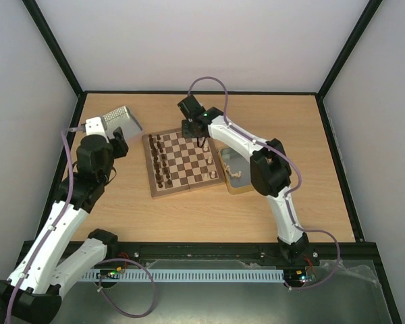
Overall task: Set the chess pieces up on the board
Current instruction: Place the chess piece on the chessboard.
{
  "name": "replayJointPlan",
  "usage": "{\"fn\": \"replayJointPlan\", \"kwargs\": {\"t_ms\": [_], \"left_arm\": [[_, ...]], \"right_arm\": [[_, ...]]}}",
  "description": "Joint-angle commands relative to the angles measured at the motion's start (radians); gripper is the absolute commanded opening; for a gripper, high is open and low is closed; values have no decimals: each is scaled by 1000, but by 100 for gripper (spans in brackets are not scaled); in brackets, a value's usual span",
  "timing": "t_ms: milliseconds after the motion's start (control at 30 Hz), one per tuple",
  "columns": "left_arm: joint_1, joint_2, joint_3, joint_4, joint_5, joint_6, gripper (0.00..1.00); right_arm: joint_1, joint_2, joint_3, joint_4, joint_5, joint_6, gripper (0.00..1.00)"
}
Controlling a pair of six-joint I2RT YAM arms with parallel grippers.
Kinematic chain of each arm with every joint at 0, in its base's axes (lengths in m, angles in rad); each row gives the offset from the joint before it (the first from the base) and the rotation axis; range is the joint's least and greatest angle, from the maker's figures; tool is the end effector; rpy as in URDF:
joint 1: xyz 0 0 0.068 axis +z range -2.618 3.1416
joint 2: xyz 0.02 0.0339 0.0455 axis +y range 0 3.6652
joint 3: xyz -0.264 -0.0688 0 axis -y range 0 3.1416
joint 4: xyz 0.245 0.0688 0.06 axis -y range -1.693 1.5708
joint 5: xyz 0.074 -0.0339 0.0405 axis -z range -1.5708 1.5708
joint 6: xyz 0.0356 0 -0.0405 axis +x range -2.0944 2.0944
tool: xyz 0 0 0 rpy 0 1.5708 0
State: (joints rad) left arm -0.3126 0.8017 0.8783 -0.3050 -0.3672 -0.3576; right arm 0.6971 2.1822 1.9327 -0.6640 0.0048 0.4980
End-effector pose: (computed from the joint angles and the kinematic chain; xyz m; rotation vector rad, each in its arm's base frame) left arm 0.1757 -0.0434 0.3575 -0.3003 1.7608 -0.1517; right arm 0.3764 0.3149 0.2406 -0.2517 2.5407 0.4848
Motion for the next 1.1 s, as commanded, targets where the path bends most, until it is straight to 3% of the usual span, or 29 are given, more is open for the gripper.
{"fn": "replayJointPlan", "kwargs": {"t_ms": [0, 400, 1067], "left_arm": [[6, -26, -36, 39, -52, 38, 63], [11, -25, -50, 41, -15, 49, 65], [14, -6, -50, 48, -2, 55, 66]], "right_arm": [[2, 96, 133, -125, 50, 2, 2], [-17, 215, 212, -138, 84, 41, 2], [-45, 256, 219, -95, 35, 21, 5]]}}
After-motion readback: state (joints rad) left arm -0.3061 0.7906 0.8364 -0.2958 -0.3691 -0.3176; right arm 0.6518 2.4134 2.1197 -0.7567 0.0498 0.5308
